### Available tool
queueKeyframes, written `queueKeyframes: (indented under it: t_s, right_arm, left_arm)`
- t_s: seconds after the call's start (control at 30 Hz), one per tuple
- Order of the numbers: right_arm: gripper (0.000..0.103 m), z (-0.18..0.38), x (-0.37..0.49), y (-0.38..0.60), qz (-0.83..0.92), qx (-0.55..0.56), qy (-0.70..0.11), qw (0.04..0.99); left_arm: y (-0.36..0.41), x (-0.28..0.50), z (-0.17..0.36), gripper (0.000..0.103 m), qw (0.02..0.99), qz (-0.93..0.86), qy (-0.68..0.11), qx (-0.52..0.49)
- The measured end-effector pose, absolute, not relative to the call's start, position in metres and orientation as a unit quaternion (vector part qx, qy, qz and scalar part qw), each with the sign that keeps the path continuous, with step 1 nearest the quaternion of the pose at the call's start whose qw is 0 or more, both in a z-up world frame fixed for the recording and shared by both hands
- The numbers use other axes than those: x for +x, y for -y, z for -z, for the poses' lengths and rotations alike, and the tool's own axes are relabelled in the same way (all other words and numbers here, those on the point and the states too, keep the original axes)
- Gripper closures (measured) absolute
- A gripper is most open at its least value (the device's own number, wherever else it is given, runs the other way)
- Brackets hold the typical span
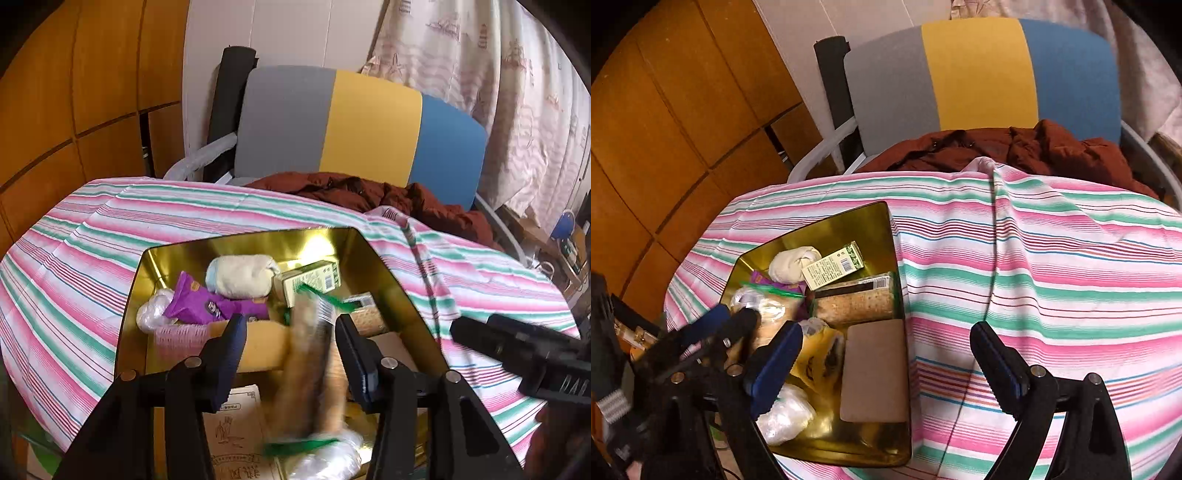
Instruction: Organize objects
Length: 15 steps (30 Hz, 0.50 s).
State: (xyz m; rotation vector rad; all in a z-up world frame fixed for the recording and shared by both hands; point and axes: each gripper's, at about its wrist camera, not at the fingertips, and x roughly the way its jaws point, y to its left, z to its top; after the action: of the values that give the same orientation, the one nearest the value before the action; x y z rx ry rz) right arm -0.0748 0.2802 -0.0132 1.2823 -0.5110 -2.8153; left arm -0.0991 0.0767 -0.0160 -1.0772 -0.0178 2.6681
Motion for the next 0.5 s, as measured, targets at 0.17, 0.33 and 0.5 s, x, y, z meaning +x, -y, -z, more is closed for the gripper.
queueKeyframes:
  t_s: [0.17, 0.33, 0.5]
  right_arm:
    - [0.01, 0.015, -0.067, -0.277, 0.9, 0.406, 0.159, 0.002]
    - [0.01, 0.018, -0.059, -0.269, 0.902, 0.405, 0.147, 0.001]
    - [0.01, 0.019, -0.052, -0.263, 0.905, 0.402, 0.138, -0.007]
  left_arm:
    - [-0.078, -0.09, 0.008, 0.044, 0.134, -0.924, -0.001, -0.359]
    - [-0.075, -0.08, 0.001, 0.044, 0.137, -0.925, 0.002, -0.355]
    - [-0.07, -0.07, -0.001, 0.041, 0.132, -0.927, 0.002, -0.351]
